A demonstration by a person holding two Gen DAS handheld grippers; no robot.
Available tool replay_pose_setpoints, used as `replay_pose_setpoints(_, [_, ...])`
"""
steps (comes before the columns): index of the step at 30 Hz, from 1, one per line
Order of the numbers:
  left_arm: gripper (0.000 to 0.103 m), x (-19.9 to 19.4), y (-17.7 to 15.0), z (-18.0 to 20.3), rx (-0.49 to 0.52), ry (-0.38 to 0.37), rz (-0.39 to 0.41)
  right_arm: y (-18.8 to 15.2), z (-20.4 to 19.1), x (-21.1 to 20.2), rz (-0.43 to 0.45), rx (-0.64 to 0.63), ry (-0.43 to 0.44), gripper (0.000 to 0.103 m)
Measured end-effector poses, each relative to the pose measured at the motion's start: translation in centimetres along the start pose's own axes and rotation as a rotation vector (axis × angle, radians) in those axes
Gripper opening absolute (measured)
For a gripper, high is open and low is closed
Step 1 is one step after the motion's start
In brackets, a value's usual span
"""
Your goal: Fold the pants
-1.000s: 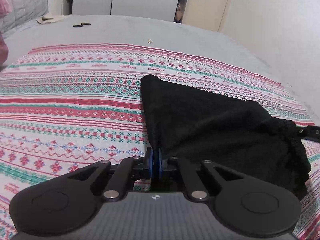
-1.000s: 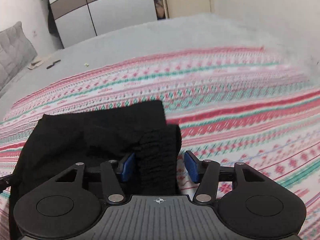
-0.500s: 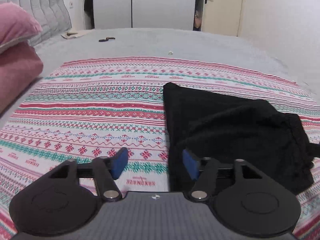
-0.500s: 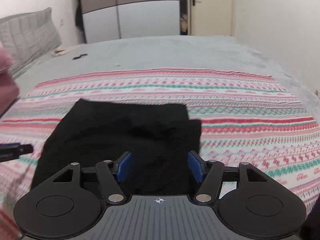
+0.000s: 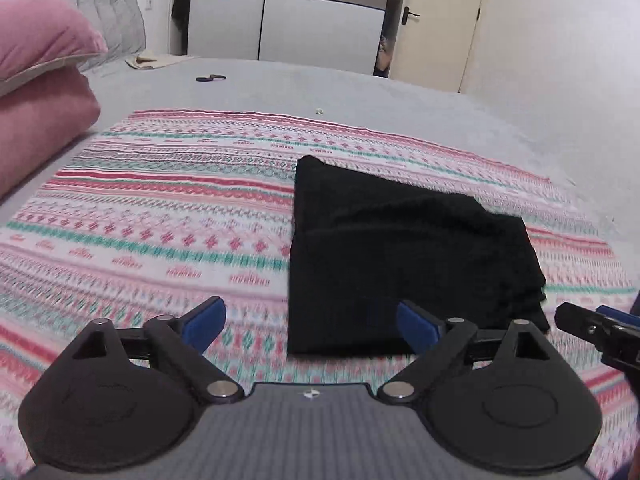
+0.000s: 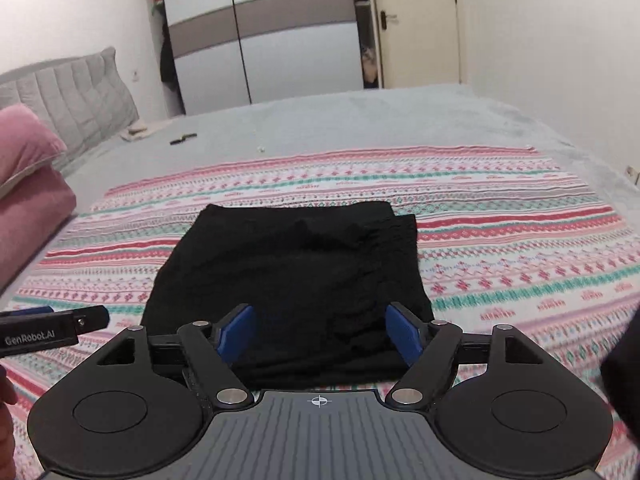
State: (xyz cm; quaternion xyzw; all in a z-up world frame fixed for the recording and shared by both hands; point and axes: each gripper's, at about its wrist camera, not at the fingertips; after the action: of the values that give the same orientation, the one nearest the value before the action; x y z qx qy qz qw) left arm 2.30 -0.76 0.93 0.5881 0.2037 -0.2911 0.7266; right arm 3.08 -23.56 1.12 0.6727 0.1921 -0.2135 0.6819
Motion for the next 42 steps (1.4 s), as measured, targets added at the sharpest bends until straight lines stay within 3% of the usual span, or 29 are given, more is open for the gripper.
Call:
replay_pose_setpoints(8, [0.103,-4.2,-4.9,-1.7,-0.011,0.026,0.012,-5.6,-0.9,-6.1,0.017,-0.002,-0.027,0.079])
replay_pose_setpoints(12, [0.103,-3.9,-5.7,-2.1,0.017,0.053,0.022,-7.3,-2.1,-7.2,0.021,-0.053,-0.020,0.091])
replay_pose_setpoints(24, [0.103,-2.9,-6.1,-2.2,0.024,0.059,-0.006,-7.8,-2.9,-5.1,0.003,-0.068,-0.009,0.095])
replay_pose_setpoints(42, [0.103,-2.9,-6.1,-1.5,0.007,0.020,-0.007,-8.0,-3.0,-5.3,0.001,-0.056,-0.016,0.095])
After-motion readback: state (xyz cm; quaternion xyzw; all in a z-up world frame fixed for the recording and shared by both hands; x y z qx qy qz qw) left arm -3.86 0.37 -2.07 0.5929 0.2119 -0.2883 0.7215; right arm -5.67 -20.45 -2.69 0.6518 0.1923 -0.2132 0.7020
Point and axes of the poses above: each gripper's, at about its wrist camera, not at the fingertips, and x roughly the way its jaws point, z to its right, y to its top, and after that the axes turned 10 degrees about -x, right-handed
